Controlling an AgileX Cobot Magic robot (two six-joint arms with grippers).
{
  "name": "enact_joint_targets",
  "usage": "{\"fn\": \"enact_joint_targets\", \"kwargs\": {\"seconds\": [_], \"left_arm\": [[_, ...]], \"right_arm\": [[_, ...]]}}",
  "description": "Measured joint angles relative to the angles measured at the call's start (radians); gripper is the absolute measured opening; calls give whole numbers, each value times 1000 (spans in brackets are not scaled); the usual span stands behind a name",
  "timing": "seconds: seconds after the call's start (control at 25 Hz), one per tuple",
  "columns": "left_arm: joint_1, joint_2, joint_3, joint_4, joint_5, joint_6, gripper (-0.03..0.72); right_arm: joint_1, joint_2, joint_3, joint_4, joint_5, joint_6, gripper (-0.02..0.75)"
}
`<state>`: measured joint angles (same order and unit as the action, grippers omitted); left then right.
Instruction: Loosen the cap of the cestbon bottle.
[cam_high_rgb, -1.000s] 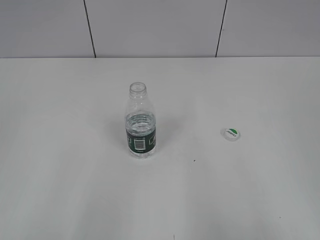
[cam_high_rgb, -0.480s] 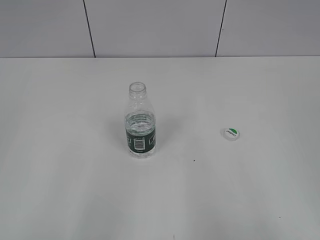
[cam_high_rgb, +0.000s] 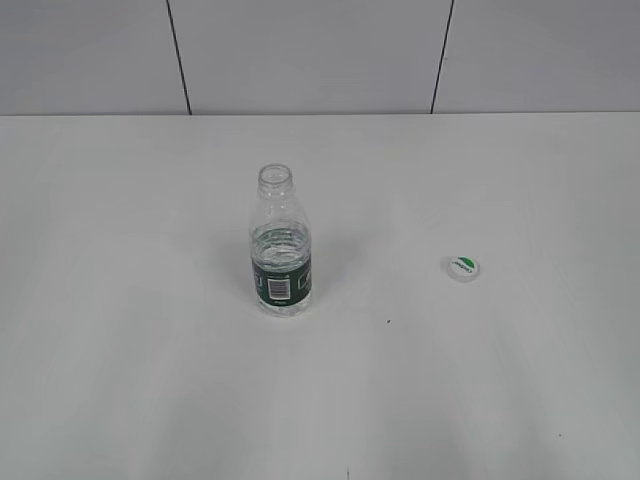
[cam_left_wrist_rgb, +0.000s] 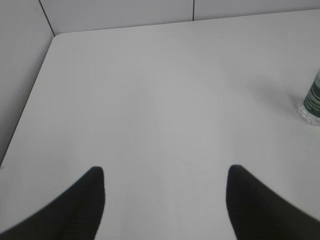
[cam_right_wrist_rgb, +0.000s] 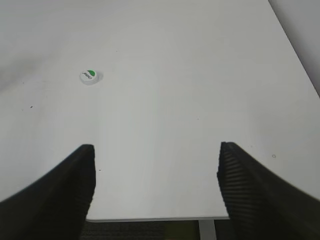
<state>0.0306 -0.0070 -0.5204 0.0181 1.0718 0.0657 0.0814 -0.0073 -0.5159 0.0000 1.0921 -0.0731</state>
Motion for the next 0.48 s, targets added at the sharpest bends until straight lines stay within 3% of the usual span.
{"fn": "enact_joint_targets", "kwargs": {"seconds": [0.48], "left_arm": [[0, 0, 0, 0, 0, 0, 462]], "right_arm": [[0, 0, 0, 0, 0, 0, 581]]}}
